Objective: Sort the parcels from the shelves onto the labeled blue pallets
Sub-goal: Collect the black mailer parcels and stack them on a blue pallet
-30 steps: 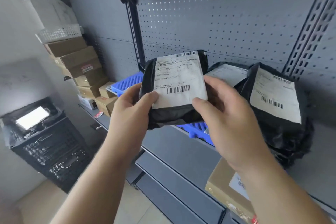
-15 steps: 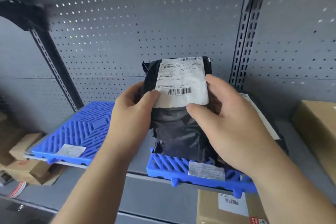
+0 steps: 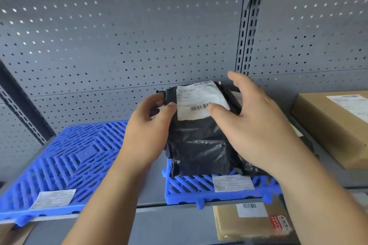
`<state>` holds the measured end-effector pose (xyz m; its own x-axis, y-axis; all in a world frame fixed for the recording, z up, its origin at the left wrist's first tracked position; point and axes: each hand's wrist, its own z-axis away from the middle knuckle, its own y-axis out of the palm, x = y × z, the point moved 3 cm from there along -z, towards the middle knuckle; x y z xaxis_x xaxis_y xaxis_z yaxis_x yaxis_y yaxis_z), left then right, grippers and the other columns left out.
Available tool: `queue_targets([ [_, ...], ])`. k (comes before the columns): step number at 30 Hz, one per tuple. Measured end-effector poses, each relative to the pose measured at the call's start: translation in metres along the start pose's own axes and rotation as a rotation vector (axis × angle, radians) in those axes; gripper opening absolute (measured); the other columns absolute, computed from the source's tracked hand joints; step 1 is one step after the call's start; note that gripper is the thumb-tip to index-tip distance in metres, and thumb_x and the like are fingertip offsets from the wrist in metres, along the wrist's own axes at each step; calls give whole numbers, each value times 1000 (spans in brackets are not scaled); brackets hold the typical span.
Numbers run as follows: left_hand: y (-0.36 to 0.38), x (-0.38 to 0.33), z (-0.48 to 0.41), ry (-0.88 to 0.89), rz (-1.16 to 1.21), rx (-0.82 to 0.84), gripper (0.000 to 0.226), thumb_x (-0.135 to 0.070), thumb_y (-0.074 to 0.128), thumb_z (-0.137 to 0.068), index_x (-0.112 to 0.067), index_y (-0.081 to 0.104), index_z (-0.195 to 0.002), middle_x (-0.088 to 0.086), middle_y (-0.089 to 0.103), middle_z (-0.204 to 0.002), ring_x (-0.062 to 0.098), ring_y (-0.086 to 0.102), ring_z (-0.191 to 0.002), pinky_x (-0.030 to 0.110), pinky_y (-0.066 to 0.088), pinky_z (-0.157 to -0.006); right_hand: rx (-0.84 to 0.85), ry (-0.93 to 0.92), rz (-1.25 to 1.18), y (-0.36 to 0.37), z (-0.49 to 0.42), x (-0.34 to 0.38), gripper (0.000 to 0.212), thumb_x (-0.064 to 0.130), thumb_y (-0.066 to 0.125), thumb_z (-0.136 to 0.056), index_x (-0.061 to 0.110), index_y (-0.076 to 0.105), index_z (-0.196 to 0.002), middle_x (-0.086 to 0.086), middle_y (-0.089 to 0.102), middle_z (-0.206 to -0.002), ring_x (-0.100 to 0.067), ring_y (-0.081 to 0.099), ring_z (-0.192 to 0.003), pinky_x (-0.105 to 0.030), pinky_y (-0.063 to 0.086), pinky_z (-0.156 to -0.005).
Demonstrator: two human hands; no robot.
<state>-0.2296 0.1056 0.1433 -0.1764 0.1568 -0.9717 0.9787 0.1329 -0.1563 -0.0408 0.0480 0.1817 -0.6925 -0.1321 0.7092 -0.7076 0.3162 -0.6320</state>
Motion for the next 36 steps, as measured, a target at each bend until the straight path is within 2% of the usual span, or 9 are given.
queue_targets([
  [4,-6,3,0,27,8,-20,21,-47,67,-86,-49,66,-108,-26,67,-120,-1,63,-116,25,50,-93,-22,-1,14,3,4,2,71,49,57,-96,41,23,-158,24,28,-161,-1,23,-148,-20,20,-104],
  [6,-10,3,2,42,12,-22,20,-40,67,-94,-45,65,-113,-24,66,-122,2,62,-119,18,50,-85,-38,-2,32,4,7,3,70,49,57,-96,40,24,-158,24,29,-161,-2,24,-148,-20,21,-104],
  [9,-16,3,7,61,5,-28,26,-36,65,-95,-42,64,-121,-21,64,-124,2,59,-119,2,44,-61,-78,11,55,5,14,3,69,49,58,-95,40,27,-156,23,31,-159,-1,25,-146,-19,21,-103],
  [12,-20,5,13,116,-43,-25,30,-39,64,-94,-44,62,-124,-26,62,-123,-7,57,-116,6,43,-73,-121,14,71,6,22,3,66,48,58,-94,41,31,-154,25,37,-153,0,28,-143,-18,22,-102],
  [15,-23,10,21,161,-67,-23,33,-37,65,-94,-41,61,-127,-28,62,-126,-9,55,-119,12,42,-87,-152,13,81,9,32,5,63,46,59,-93,42,35,-151,31,39,-136,1,31,-139,-16,22,-99],
  [17,-24,12,25,173,-75,-23,34,-36,65,-94,-40,60,-127,-27,61,-128,-8,55,-121,15,43,-91,-164,19,98,12,39,6,63,45,60,-93,41,36,-151,29,40,-139,0,31,-140,-15,21,-99],
  [24,-28,6,45,210,-132,-26,33,-36,65,-93,-39,60,-125,-24,60,-130,-4,56,-121,24,46,-98,-211,-5,177,3,67,7,64,46,58,-92,34,39,-152,19,41,-153,-4,32,-143,-16,22,-104],
  [30,-25,-10,80,291,-208,-95,34,-35,65,-92,-39,60,-126,-19,61,-130,-5,56,-116,15,43,-92,-234,-51,172,-15,97,-2,60,43,60,-93,34,41,-149,21,43,-149,-3,33,-140,-12,20,-101],
  [36,5,-33,139,395,-186,-139,30,-31,66,-93,-37,61,-123,-18,64,-125,-5,59,-112,20,45,-93,-220,-45,178,-56,143,-29,63,42,59,-94,31,38,-152,17,40,-152,-4,30,-141,-7,18,-95],
])
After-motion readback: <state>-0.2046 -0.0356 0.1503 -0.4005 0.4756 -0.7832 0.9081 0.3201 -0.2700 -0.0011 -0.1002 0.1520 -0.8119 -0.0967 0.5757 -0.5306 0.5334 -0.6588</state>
